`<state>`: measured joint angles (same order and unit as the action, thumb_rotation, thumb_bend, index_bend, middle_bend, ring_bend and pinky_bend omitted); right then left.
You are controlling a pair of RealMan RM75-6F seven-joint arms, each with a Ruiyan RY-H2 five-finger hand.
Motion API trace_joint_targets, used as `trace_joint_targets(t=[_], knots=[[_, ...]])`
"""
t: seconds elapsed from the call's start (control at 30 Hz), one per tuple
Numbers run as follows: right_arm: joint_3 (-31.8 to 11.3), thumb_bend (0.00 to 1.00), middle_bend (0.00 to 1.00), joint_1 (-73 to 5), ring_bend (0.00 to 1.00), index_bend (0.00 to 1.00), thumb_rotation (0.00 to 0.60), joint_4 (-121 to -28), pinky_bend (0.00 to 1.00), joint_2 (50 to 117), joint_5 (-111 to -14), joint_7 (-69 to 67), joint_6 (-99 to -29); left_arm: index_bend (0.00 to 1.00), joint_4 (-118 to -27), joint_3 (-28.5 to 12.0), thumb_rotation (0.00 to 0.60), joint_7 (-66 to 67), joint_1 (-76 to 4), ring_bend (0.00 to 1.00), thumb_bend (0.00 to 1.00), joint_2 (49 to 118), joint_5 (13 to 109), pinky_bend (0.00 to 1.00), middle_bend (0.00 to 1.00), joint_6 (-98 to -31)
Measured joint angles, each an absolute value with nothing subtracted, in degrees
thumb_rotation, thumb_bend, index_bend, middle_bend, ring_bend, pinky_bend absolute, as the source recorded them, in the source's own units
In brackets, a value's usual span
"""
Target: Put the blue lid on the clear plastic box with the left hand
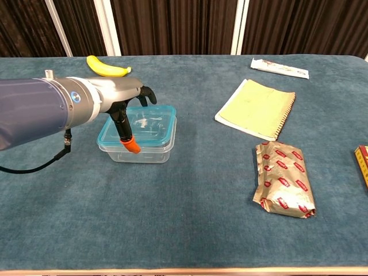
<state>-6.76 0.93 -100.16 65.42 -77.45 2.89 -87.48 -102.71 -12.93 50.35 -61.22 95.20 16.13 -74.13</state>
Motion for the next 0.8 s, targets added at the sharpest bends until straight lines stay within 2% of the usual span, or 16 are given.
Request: trace_joint_targets(t=[0.8], knots=[[-6.7,0.27,0.00,0.9,0.00,0.04,0.600,-100.2,0.00,65.3,-77.5,2.6,-87.4,0.13,-101.6,-13.4,0.600,53.9,-60.9,0.00,0.27,97.3,16.4,0.00,0.31,-75.7]])
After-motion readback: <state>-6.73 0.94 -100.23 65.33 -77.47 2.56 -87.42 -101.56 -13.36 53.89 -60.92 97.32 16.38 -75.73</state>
